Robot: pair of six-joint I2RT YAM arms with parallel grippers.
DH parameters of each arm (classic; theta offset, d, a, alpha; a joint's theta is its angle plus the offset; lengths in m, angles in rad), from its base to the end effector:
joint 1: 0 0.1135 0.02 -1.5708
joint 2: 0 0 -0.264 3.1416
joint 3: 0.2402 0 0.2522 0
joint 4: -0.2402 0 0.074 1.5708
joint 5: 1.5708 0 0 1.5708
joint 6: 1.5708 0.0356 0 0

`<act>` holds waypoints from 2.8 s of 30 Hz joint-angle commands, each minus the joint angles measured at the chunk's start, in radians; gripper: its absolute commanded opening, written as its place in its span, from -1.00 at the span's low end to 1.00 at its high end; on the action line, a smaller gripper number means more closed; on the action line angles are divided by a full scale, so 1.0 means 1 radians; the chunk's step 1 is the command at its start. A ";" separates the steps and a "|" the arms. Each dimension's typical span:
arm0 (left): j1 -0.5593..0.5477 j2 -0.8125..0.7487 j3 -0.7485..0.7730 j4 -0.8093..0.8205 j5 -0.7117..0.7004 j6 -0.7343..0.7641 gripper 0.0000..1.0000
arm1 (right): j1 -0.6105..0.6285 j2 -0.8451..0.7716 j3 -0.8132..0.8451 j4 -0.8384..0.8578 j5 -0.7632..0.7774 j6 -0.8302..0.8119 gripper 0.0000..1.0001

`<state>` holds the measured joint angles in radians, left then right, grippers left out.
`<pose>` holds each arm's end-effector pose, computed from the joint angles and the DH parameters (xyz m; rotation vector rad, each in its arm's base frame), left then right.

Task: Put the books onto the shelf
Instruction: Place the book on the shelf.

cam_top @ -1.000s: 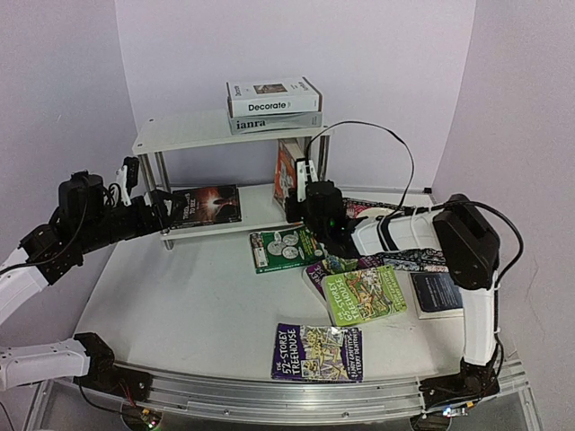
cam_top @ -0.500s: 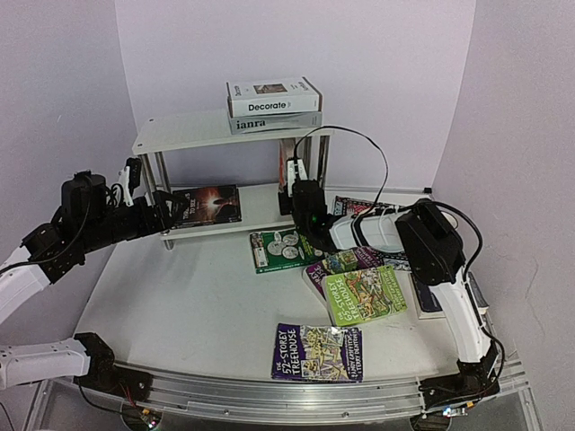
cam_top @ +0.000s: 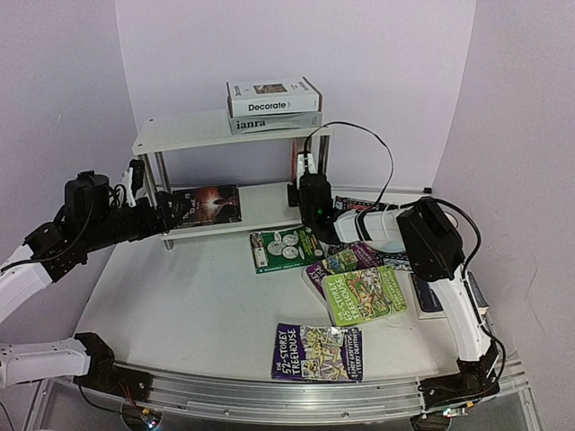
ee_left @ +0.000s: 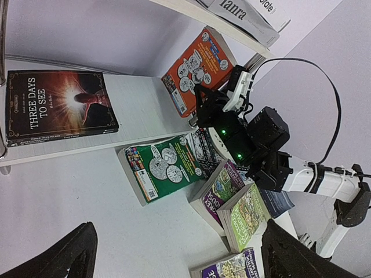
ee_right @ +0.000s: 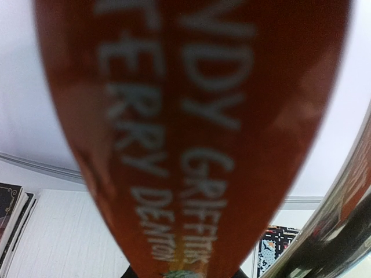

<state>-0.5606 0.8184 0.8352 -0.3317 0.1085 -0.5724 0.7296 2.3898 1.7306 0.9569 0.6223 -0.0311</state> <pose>0.1568 -0.1030 0.3365 0.0664 1.9793 -0.8617 0.4176 0.3456 0.2214 0.0400 1.3321 0.1964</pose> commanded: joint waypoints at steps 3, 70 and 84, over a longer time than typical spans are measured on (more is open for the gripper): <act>0.005 -0.005 -0.007 0.051 0.016 -0.003 0.99 | 0.002 -0.022 0.039 0.116 0.050 0.009 -1.00; 0.005 0.001 -0.024 0.059 0.049 -0.023 0.99 | 0.039 -0.268 -0.319 0.032 0.099 0.155 0.46; 0.005 0.046 -0.053 0.090 0.078 -0.057 0.99 | 0.091 -0.530 -0.648 0.003 0.086 0.190 0.97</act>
<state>-0.5606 0.8427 0.7852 -0.2930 0.1600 -0.6164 0.8038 1.9817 1.1483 0.9496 0.6887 0.1380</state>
